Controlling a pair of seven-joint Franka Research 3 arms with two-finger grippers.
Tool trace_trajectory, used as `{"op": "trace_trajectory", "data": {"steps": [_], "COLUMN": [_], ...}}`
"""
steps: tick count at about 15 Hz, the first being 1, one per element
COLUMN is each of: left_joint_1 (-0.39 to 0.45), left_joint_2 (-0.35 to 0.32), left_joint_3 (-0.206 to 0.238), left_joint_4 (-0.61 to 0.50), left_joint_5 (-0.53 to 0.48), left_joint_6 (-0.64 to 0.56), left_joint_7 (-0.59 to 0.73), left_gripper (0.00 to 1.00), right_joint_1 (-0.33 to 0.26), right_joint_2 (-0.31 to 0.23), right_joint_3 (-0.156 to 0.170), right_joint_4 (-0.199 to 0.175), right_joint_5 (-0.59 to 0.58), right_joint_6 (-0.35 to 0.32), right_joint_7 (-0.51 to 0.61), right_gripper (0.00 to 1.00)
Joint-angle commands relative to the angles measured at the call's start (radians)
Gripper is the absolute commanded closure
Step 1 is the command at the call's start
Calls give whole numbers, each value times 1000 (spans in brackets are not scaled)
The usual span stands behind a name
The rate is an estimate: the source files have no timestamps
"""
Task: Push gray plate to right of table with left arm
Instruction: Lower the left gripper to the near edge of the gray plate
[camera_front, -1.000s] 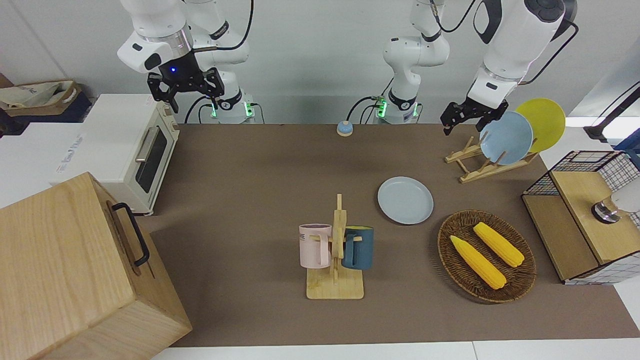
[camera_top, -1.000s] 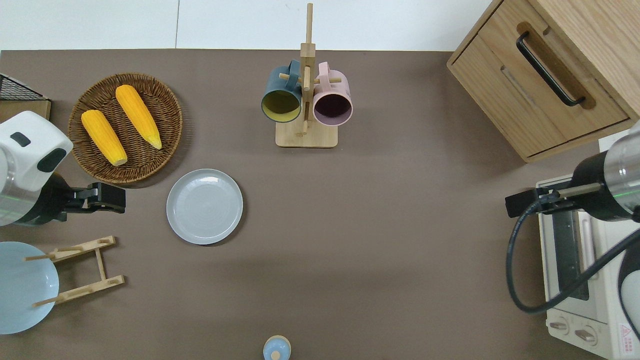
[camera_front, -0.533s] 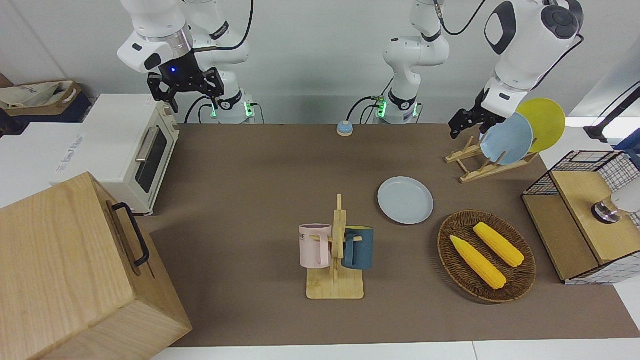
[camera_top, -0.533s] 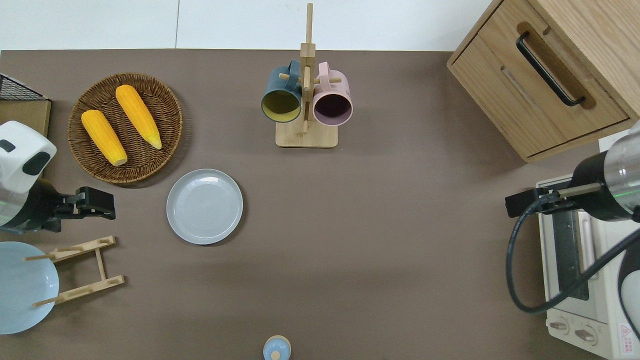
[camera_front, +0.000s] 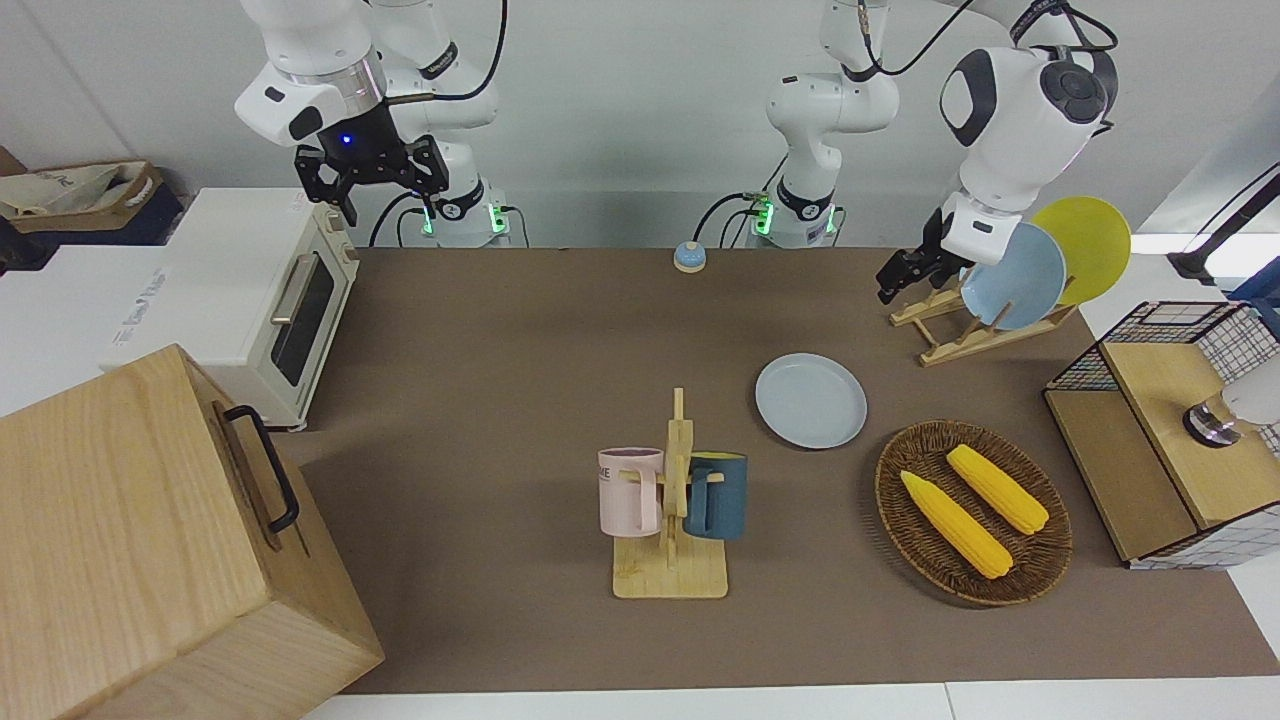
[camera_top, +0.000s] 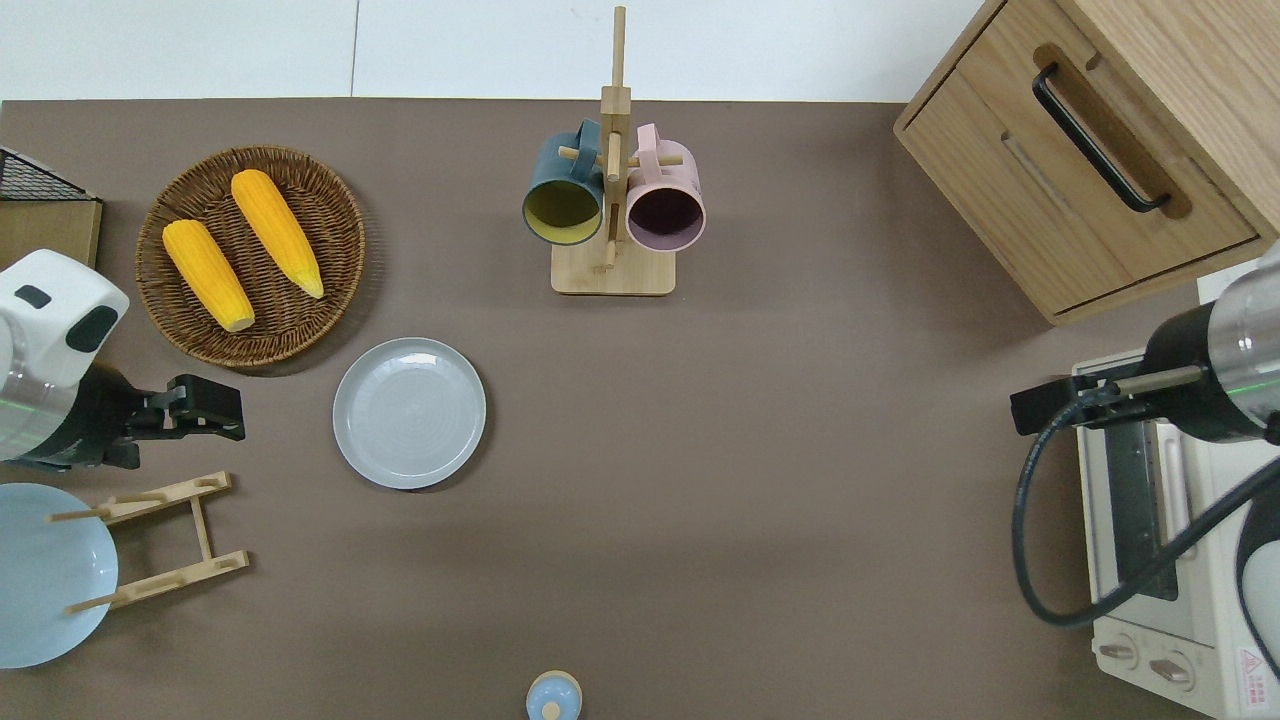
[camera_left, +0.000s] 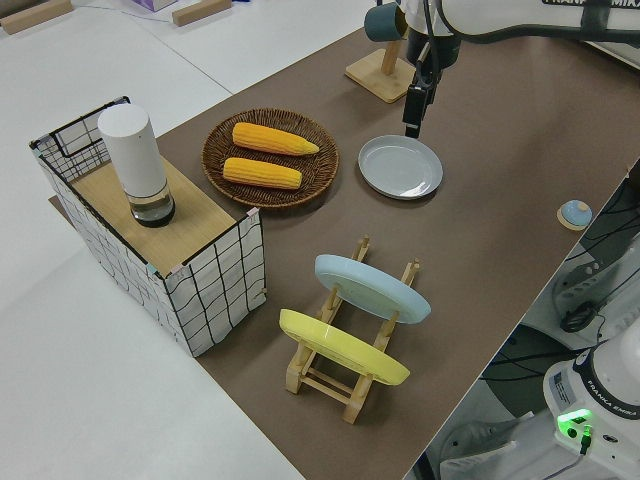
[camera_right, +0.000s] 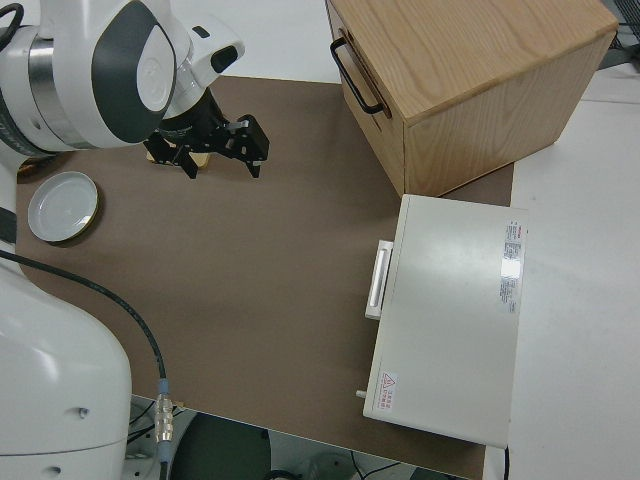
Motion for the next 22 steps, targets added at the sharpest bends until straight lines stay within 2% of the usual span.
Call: {"op": "trace_trajectory", "data": {"steps": [1, 3, 5, 10, 15, 18, 22], "left_joint_1": [-10, -11, -17, -18, -14, -8, -1], "left_joint_2": [-57, -59, -62, -57, -57, -51, -39], "left_joint_3": [-9, -12, -35, -114, -116, -116, -114], "left_joint_4": [-129, -191, -250, -399, -472, -482, -508], "left_joint_5": [-21, -41, -41, -30, -30, -30, -30], "left_joint_6": [96, 160, 226, 435, 504, 532, 602], "left_joint_7": [-86, -105, -146, -292, -307, -419, -505], "left_gripper": [2, 5, 5, 5, 5, 11, 13], "right_joint_1": [-20, -20, -20, -20, -20, -20, -20], "right_joint_2": [-3, -3, -3, -3, -3, -3, -3], "right_joint_3": [15, 13, 13, 13, 13, 15, 13], "right_joint_4": [8, 8, 8, 8, 8, 8, 8], "right_joint_5": [10, 10, 10, 10, 10, 10, 10], "right_joint_6": [-14, -14, -14, -14, -14, -14, -14], "right_joint_7": [2, 1, 1, 1, 2, 2, 2], "right_gripper": [17, 17, 17, 17, 17, 17, 17]}}
